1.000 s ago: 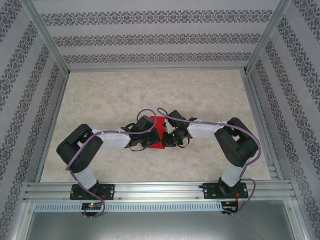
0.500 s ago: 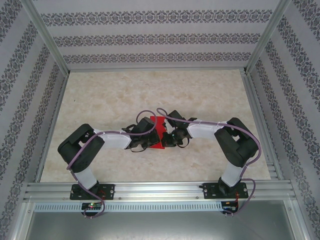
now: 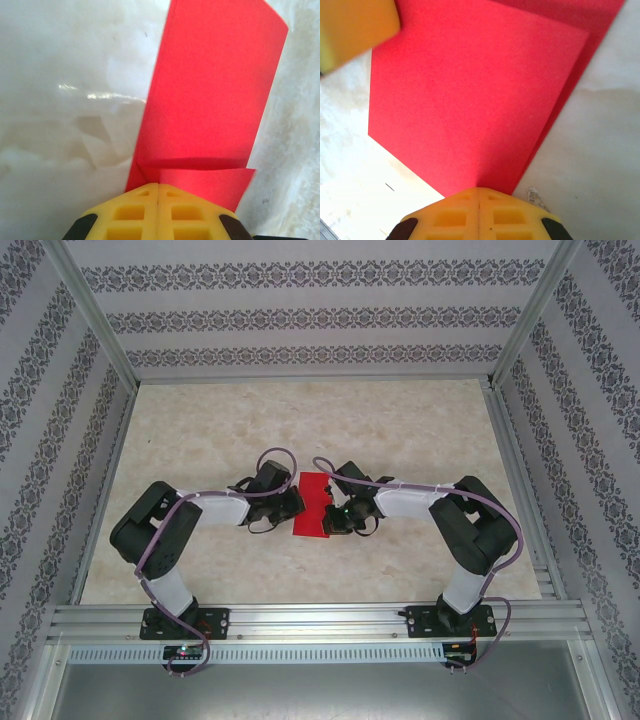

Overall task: Fold a paper plane with a square sheet of paper (pick it up from the middle)
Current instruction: Fold the triangle a second time at the center of the table.

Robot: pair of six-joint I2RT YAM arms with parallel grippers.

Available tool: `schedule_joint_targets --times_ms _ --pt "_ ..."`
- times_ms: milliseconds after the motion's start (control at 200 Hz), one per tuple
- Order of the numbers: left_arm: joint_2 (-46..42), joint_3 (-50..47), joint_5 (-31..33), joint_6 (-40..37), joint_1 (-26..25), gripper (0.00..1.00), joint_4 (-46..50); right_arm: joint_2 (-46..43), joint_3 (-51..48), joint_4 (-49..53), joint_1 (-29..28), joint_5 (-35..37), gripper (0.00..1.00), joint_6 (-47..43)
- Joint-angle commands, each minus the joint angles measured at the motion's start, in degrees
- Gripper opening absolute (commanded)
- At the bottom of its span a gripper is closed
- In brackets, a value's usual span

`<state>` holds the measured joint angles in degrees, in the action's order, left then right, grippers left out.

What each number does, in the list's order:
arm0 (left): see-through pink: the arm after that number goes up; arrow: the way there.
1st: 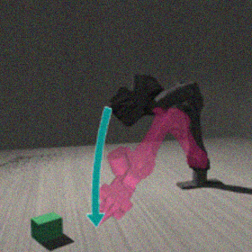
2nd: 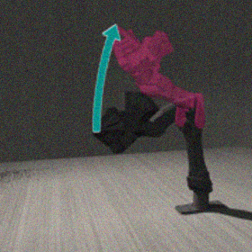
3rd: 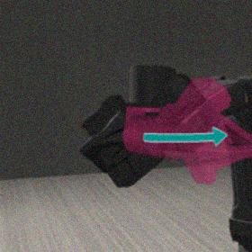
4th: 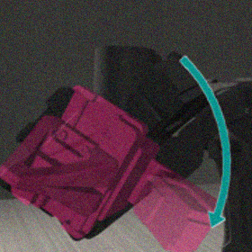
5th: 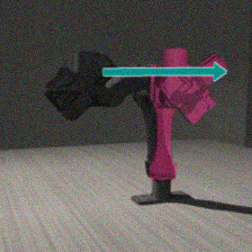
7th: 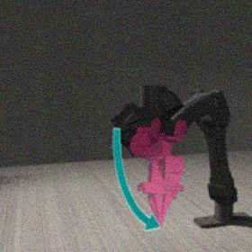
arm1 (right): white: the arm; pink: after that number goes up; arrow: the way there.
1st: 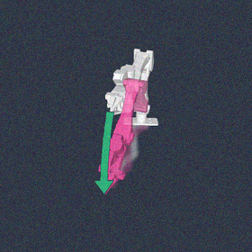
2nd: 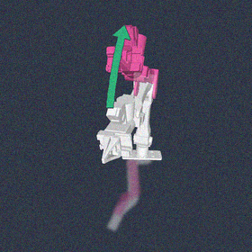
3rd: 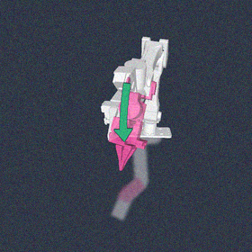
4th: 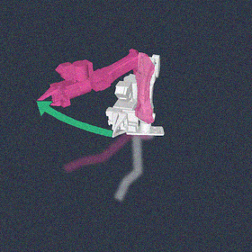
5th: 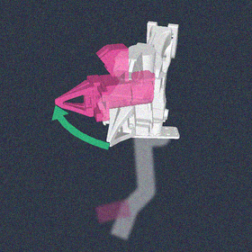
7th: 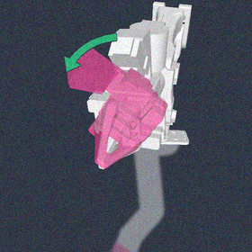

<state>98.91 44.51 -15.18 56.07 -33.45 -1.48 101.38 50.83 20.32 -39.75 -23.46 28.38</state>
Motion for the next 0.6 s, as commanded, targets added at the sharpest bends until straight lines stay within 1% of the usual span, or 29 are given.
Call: schedule_joint_targets --times_ms 0,130,250,325,415,594 --pt "1.0 0.8 0.2 -5.2 3.5 0.01 2.3 7.6 -5.8 6.0 -1.1 11.2 0.02 -1.1" --pt "-0.6 1.2 -1.3 -7.8 5.9 0.01 3.0 7.6 -5.7 5.9 -1.3 10.8 0.02 -0.9" --pt "-4.0 2.0 -5.1 -9.1 5.6 0.01 2.5 7.5 -5.7 5.6 -1.4 10.4 0.02 -0.6" --pt "-6.3 2.1 -6.0 -8.8 4.1 0.02 2.3 7.2 -5.9 5.7 -1.5 10.3 0.02 -0.7" --pt "-7.1 2.9 -5.7 -8.1 1.5 0.02 3.6 7.2 -5.8 6.0 -1.5 10.1 0.02 -0.8" --pt "-3.1 2.9 -5.9 -4.3 -2.4 0.02 0.3 7.4 -5.9 6.1 -1.5 10.1 0.02 -0.7"
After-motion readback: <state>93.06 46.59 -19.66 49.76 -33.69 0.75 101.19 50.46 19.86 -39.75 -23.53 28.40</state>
